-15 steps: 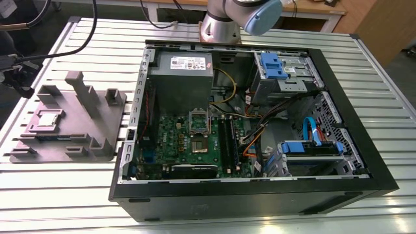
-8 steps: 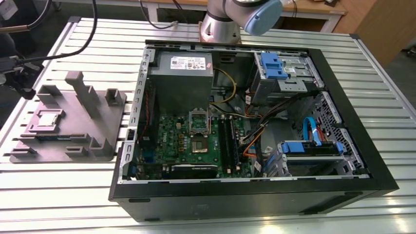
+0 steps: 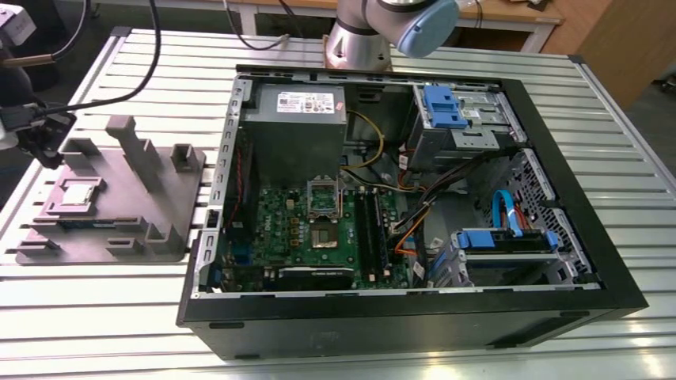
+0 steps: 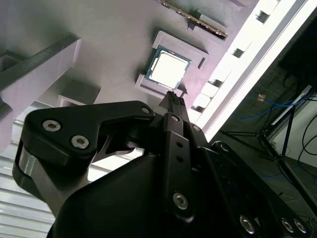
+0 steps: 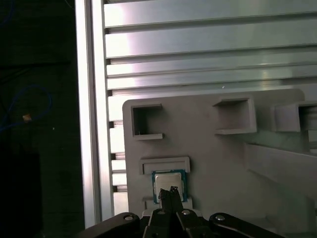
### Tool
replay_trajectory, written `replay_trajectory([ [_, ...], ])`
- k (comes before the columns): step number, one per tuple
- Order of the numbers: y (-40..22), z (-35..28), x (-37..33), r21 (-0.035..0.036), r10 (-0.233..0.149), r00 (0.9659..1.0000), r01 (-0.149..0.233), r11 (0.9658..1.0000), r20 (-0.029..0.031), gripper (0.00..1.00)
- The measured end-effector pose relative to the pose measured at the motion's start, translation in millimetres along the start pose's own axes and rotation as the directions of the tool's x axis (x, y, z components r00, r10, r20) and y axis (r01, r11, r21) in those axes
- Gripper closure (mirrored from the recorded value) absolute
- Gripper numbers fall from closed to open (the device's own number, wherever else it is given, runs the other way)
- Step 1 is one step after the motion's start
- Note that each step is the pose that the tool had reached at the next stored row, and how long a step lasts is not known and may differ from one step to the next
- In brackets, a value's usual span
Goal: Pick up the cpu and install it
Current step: 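Reach for the cpu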
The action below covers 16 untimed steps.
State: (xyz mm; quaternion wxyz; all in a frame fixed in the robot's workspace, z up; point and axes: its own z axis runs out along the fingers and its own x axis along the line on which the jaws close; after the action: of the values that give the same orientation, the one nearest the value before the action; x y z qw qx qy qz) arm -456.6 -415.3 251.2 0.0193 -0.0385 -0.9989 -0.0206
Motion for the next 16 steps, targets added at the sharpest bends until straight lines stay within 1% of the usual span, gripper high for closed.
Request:
replay_trajectory([
  [16, -5.9, 28.2, -1.4, 0.0, 0.0, 1.0, 0.0, 1.0, -0.0009, 0.9],
])
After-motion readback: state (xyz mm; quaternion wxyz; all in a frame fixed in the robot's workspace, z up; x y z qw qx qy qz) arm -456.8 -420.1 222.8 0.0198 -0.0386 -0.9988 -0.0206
